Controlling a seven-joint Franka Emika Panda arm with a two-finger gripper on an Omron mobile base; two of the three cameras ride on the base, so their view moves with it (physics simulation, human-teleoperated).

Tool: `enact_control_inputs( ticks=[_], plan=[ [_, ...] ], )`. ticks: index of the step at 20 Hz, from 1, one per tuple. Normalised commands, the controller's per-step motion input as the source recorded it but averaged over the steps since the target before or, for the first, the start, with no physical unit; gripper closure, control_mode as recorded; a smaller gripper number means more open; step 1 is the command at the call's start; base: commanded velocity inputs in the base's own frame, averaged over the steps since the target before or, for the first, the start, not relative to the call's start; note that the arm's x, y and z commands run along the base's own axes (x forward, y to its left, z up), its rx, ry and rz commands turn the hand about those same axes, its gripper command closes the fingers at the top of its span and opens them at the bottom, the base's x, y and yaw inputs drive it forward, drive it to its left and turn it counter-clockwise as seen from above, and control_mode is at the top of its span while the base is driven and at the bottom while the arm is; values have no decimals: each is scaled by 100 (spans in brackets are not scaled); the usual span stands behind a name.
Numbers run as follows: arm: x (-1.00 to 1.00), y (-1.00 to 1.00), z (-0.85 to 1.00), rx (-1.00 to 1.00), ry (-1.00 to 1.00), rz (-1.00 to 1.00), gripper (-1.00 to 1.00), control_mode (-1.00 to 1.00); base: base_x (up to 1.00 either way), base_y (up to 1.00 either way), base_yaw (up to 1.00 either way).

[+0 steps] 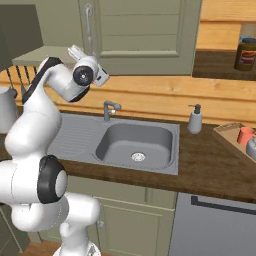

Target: Pick the kettle from the counter and place it on the tray. Then pick the mug from the cabinet and place it on the tray. Then close the cabinet doors.

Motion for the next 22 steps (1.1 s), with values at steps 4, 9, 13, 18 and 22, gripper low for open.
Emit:
enact_control_inputs(
  ticks=[4,9,13,18,22],
  plan=[
    [40,12,8,0,32,0,-100,-100,0,0,0],
    [50,8,2,0,20,0,-100,-100,0,0,0],
    [39,8,-3,0,7,-1,-100,-100,0,0,0],
    [34,2,-23,3,-2,0,-100,-100,0,0,0],
    [37,0,-39,4,-11,0,-100,-100,0,0,0]
  ],
)
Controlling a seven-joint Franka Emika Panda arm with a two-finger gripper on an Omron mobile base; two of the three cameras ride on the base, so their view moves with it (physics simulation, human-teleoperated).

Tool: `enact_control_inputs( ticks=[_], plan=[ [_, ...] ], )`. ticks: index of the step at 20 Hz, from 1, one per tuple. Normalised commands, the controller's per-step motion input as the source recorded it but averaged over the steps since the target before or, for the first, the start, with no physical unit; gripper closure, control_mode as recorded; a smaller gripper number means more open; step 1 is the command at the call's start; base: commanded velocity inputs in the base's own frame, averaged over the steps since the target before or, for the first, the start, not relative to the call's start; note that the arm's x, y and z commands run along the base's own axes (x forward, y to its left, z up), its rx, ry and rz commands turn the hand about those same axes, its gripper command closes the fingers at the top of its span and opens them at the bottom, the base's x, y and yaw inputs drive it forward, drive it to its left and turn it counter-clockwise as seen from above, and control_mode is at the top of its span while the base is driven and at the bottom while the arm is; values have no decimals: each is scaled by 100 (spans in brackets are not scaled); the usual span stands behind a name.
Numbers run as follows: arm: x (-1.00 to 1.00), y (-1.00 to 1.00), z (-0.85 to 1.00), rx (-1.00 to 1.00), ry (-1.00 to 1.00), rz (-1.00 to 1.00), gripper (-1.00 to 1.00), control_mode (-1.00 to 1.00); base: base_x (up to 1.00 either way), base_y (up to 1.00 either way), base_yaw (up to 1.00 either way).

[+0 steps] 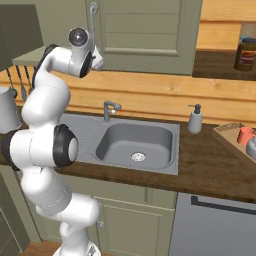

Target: Pick the kettle from the counter and place it on the tray. Then pick the mug from the cabinet and place it on the tray. Then close the cabinet doors.

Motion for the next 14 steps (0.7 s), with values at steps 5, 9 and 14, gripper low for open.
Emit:
enact_control_inputs(
  ticks=[5,9,14],
  plan=[
    [44,-1,-49,2,-18,-1,-100,-100,0,0,0],
    [70,-3,-41,1,-11,-5,-100,-100,0,0,0],
    [78,0,-40,3,-2,-2,-100,-100,0,0,0]
  ],
)
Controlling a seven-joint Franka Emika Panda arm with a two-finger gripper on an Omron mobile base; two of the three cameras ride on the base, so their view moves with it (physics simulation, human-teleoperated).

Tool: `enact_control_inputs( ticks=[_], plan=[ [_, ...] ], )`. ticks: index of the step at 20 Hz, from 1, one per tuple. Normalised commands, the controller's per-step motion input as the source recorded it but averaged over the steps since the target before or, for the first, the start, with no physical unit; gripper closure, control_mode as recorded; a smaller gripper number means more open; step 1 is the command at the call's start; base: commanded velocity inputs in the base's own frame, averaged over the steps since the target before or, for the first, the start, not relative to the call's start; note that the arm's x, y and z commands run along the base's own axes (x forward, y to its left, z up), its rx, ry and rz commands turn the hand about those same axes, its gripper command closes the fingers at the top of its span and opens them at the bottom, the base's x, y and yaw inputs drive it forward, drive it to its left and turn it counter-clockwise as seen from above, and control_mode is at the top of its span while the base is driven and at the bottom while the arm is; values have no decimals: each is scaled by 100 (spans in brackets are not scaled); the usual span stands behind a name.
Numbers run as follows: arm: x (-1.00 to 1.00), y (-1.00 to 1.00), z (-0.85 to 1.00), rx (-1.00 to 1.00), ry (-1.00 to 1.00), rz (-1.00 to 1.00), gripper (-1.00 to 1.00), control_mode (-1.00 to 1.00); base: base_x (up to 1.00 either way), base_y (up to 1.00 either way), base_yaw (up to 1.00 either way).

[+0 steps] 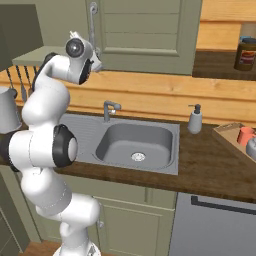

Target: Pick the kettle from the counter and place it on the tray. Then pick the mug from the cabinet and place it on the tray. Then close the cabinet doors.

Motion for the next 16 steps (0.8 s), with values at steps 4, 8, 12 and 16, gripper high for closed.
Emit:
enact_control_inputs(
  ticks=[4,8,12,16],
  plan=[
    [36,26,-70,6,0,0,-100,-100,0,0,0],
    [2,51,-95,6,0,5,-100,-100,0,0,0],
    [-34,56,-79,3,-6,5,-100,-100,0,0,0],
    [-84,30,0,0,-4,0,-100,-100,0,0,0]
  ],
)
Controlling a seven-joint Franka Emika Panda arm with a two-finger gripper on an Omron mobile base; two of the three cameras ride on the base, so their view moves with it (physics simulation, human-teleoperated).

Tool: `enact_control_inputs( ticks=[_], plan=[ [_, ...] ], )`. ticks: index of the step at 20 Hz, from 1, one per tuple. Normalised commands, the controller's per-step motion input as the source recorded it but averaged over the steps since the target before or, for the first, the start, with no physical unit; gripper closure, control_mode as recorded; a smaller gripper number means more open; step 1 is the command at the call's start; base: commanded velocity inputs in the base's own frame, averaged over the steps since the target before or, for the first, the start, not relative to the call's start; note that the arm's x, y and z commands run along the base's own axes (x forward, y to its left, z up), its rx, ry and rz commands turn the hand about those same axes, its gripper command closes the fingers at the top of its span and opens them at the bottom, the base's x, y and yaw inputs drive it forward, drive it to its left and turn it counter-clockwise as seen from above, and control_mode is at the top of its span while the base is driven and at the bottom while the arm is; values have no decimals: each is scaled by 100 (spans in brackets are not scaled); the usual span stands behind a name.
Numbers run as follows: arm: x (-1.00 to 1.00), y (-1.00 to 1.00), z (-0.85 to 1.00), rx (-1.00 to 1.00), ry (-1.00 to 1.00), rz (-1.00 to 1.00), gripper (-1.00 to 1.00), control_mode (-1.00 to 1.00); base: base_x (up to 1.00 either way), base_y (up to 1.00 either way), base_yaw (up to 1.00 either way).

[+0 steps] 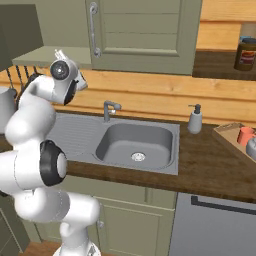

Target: Pick the kettle from the counter and place it on the tray. Then pick the mug from the cabinet and place it on the tray. Then close the cabinet doors.

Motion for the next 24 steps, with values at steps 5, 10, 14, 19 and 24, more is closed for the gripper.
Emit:
enact_control_inputs(
  ticks=[5,10,14,19,24],
  plan=[
    [-100,8,34,0,-10,0,-100,-100,0,0,0],
    [-94,14,14,-14,-4,0,-100,-100,0,0,0],
    [-86,35,0,-32,0,0,-100,-100,0,0,0],
    [-76,52,-58,-38,3,1,-100,-100,0,0,0],
    [-36,24,-81,-33,0,2,-100,-100,0,0,0]
  ],
)
